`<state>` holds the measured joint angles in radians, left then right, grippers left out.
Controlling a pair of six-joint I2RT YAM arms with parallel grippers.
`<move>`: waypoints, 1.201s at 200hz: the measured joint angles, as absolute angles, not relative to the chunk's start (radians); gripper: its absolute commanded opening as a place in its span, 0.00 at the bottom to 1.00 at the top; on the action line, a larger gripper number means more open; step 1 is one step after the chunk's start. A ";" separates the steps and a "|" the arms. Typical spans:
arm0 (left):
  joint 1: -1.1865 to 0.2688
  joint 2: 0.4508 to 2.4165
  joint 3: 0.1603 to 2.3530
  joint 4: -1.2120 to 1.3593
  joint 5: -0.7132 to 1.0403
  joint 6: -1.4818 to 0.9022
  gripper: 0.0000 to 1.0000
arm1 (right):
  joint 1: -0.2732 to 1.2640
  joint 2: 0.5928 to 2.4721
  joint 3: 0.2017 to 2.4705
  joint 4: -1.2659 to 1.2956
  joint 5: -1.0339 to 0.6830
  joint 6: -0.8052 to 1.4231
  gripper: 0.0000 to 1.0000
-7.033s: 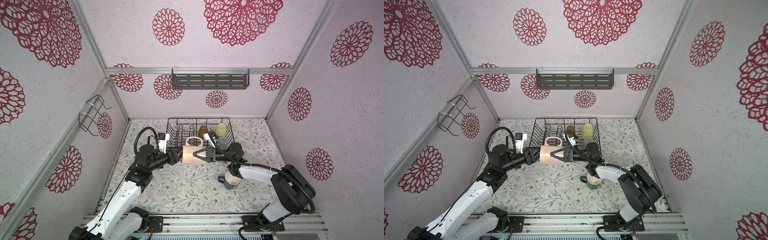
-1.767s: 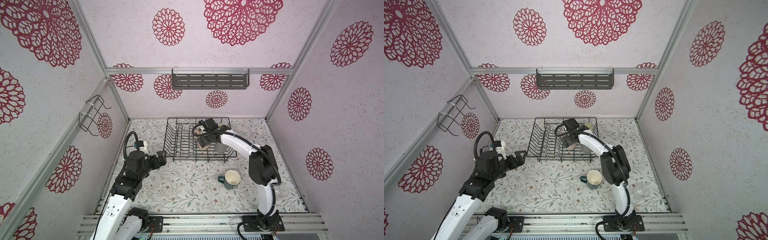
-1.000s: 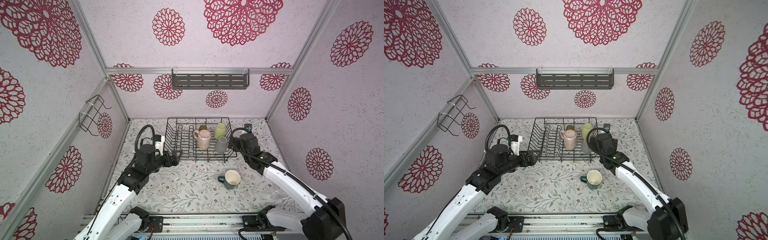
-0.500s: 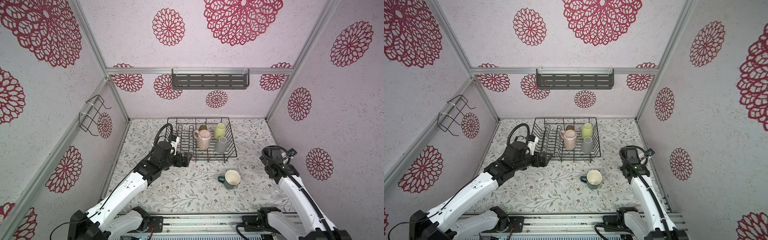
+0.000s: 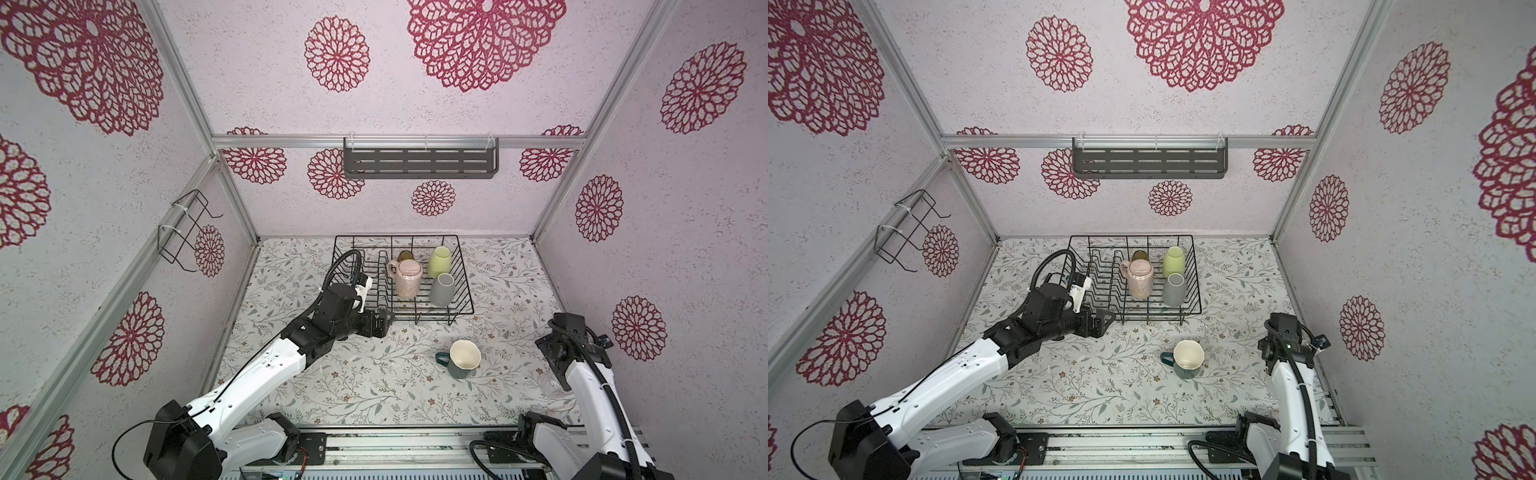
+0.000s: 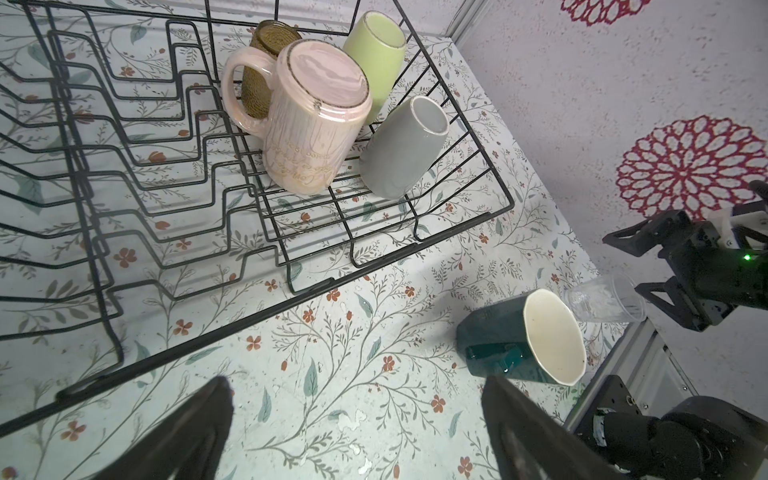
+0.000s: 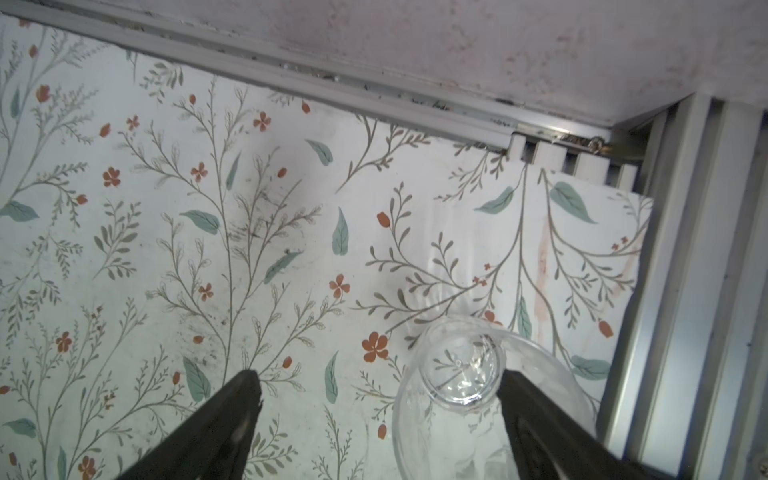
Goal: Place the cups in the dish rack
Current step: 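Grasp the clear glass near the robot with the right gripper and lift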
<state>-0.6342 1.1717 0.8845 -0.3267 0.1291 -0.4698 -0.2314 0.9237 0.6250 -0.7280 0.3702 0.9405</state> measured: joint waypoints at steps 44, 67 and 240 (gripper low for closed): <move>-0.638 1.171 0.884 -0.326 0.124 -0.468 0.97 | -0.233 0.943 0.540 -0.678 0.303 0.965 0.52; -0.640 1.171 0.884 -0.326 0.121 -0.469 0.97 | -0.233 0.974 0.523 -0.646 0.279 0.962 0.20; -0.595 1.070 0.987 -0.393 0.073 -0.691 0.97 | 0.183 0.995 0.714 -0.063 -0.173 0.689 0.07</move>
